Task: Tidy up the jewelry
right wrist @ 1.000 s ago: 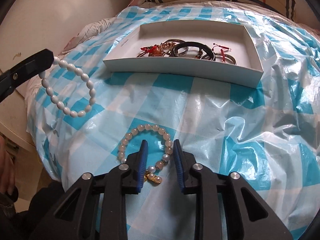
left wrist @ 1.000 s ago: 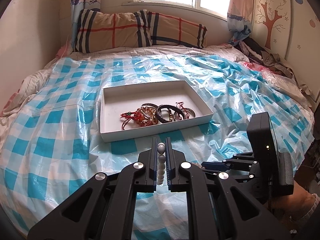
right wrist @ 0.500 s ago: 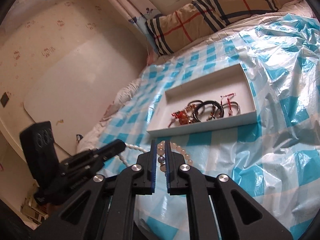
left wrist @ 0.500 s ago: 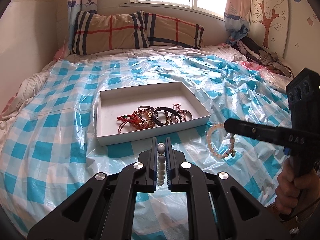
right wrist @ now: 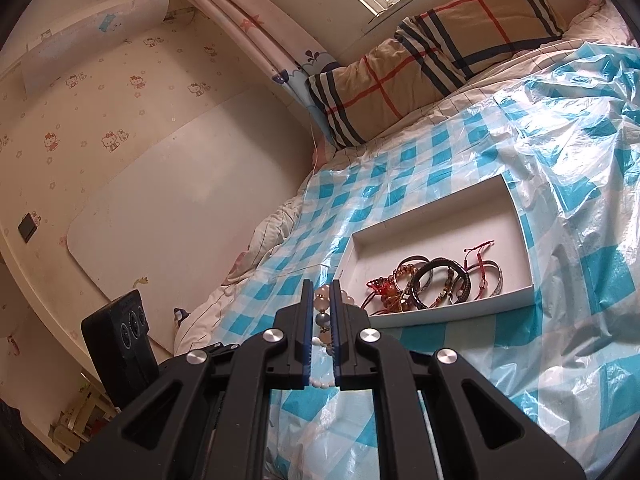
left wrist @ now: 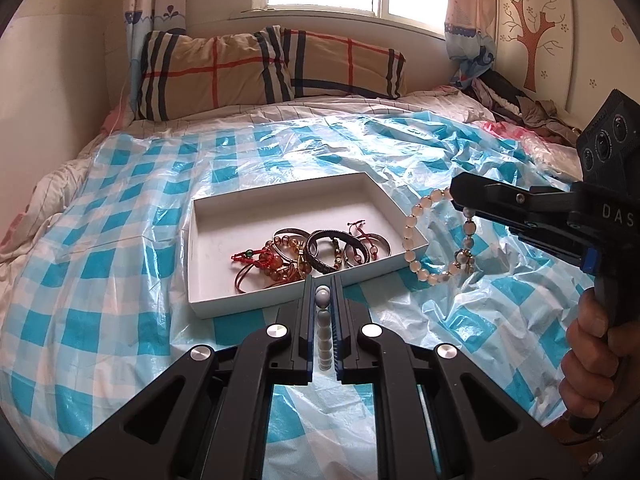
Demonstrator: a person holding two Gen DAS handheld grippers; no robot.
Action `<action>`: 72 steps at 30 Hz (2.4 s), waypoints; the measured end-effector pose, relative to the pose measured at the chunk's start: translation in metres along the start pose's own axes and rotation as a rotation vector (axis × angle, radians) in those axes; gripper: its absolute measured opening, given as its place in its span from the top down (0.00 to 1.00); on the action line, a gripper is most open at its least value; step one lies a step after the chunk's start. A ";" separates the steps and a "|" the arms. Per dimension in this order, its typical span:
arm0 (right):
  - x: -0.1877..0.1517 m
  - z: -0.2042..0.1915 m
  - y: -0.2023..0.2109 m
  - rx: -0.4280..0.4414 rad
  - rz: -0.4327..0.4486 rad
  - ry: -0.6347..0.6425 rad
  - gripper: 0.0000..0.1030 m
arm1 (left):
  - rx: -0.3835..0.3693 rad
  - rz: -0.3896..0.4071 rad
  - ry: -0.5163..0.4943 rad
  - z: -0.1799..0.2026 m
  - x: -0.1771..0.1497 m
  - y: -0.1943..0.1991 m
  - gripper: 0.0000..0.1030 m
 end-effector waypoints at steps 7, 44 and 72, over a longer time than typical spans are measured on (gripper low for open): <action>0.012 0.011 -0.014 -0.002 0.014 -0.010 0.92 | 0.004 0.013 -0.019 0.000 0.012 -0.012 0.93; -0.107 -0.029 0.095 -0.498 0.002 0.234 0.26 | 0.086 -0.064 0.127 0.023 -0.095 0.067 0.18; -0.173 -0.021 0.123 -0.660 0.057 0.165 0.13 | 0.098 -0.051 0.089 0.037 -0.129 0.098 0.08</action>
Point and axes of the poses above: each gripper's, at about its wrist camera, not at the fingertips, and y roughly against the way its jaws point, z to its right, x to its top, the point moved 6 cm from there along -y, roughly the way its jaws point, and after that the axes turned 7 degrees about -x, right-handed, at the moved point
